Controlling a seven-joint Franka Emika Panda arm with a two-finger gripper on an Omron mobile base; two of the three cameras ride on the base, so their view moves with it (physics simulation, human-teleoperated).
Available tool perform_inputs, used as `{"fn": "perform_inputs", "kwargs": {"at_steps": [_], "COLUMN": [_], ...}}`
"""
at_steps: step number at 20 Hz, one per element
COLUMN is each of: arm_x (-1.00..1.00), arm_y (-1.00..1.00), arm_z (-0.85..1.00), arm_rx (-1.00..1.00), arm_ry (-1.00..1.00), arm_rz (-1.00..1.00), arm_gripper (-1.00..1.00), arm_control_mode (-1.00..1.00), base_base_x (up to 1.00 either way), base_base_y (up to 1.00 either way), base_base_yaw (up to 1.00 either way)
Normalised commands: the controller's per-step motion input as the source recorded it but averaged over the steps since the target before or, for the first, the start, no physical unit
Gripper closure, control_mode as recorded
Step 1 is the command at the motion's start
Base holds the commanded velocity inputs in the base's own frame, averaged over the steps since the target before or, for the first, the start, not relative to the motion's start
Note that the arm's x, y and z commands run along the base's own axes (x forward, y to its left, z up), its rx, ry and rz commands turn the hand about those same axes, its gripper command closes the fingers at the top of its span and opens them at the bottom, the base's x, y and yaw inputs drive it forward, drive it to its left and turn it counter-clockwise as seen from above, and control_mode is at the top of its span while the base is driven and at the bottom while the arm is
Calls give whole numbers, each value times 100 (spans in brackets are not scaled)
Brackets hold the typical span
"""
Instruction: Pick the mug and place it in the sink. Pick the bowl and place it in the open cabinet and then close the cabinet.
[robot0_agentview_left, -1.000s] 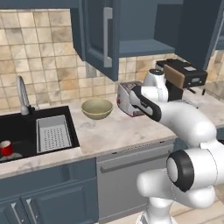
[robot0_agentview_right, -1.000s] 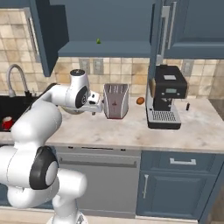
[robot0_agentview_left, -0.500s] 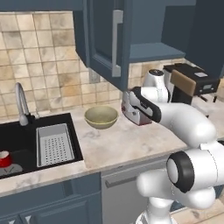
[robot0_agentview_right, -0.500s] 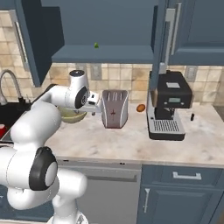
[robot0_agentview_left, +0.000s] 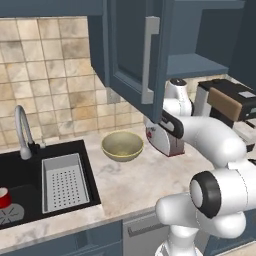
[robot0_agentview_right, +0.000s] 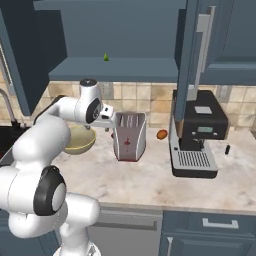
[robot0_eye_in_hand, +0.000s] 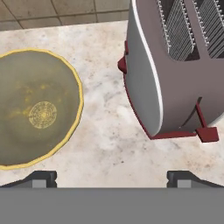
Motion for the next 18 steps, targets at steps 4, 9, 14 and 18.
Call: {"fn": "perform_inputs", "kwargs": {"at_steps": [4, 9, 14, 18], "arm_x": [0, 0, 0, 0], "arm_y": [0, 0, 0, 0], "arm_z": [0, 0, 0, 0], "arm_rx": [0, 0, 0, 0], "arm_ry": [0, 0, 0, 0], "arm_rz": [0, 0, 0, 0], "arm_gripper": [-100, -100, -100, -100], "arm_control_mode": [100, 100, 100, 100], "base_base_x": [61, 51, 30, 18], "base_base_y": [0, -7, -28, -26], "base_base_yaw": [0, -2, -5, 0]}}
